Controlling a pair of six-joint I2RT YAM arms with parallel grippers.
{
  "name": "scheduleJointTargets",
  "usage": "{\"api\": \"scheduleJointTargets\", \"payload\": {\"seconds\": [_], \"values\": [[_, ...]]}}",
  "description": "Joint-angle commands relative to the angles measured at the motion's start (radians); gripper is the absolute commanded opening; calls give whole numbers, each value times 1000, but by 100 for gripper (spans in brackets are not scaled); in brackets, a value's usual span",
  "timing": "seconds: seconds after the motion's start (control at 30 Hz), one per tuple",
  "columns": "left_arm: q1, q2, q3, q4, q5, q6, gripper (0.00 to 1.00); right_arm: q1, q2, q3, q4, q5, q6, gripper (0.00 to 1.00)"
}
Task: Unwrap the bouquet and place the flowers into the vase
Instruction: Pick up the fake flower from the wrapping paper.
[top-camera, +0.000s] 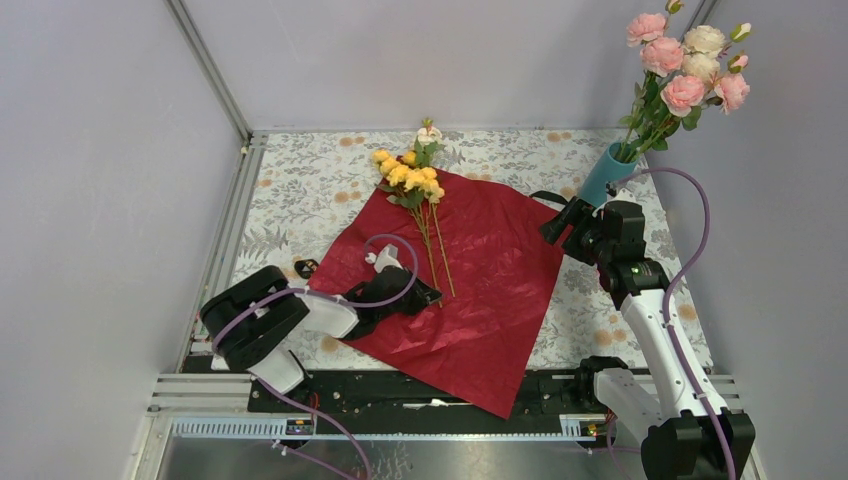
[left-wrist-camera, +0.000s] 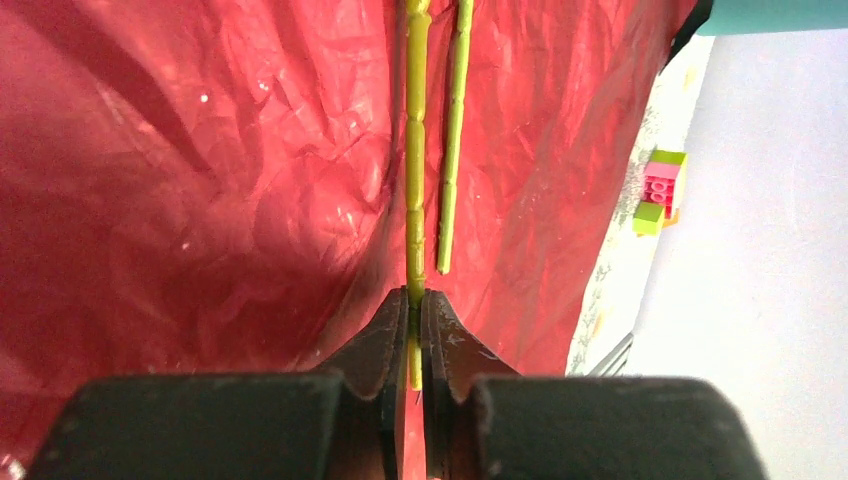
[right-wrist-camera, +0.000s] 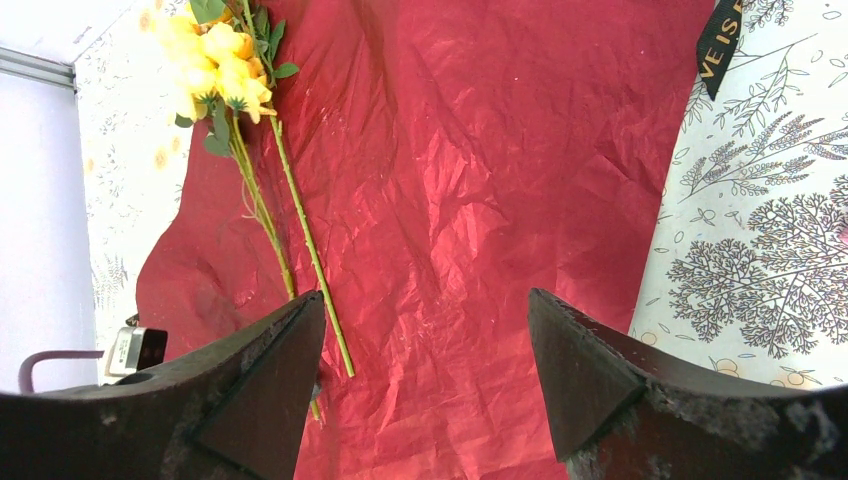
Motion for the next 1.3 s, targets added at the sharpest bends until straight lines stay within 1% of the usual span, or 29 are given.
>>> {"api": "scheduleJointTargets", "payload": {"seconds": [0.0, 0.07, 0.17, 0.3, 0.6, 0.73, 0.87, 0.93, 1.03, 1.07, 1.13, 1.27], "values": [[-4, -77, -34, 139, -80, -18, 0, 5, -11, 31, 3, -18, -10, 80], [-4, -87, -42, 168, -77, 2, 0, 4, -5, 36, 7, -33, -14, 80], [-4, -89, -75, 272, -61, 22, 0, 5, 5, 48, 14, -78, -21, 81], [-4, -101, -109, 397, -31, 60, 0, 5, 15, 60, 30, -149, -35, 84], [-6, -169, -134, 528, 78, 254, 0, 10, 100, 147, 75, -479, -50, 86], [-11, -236, -137, 514, 121, 316, 0, 49, 136, 179, 111, -588, -36, 86], [-24, -318, -122, 463, 162, 377, 0, 111, 164, 159, 259, -676, 57, 86], [-34, -363, -101, 413, 194, 421, 0, 153, 178, 160, 298, -671, 83, 84], [-54, -414, -85, 380, 244, 465, 0, 214, 185, 176, 299, -630, 87, 82], [-59, -429, -82, 373, 254, 470, 0, 222, 185, 178, 342, -626, 95, 82], [-69, -451, -76, 356, 275, 481, 0, 241, 182, 179, 376, -621, 122, 80], [-95, -484, -64, 324, 301, 501, 0, 271, 194, 200, 406, -659, 125, 75]]}}
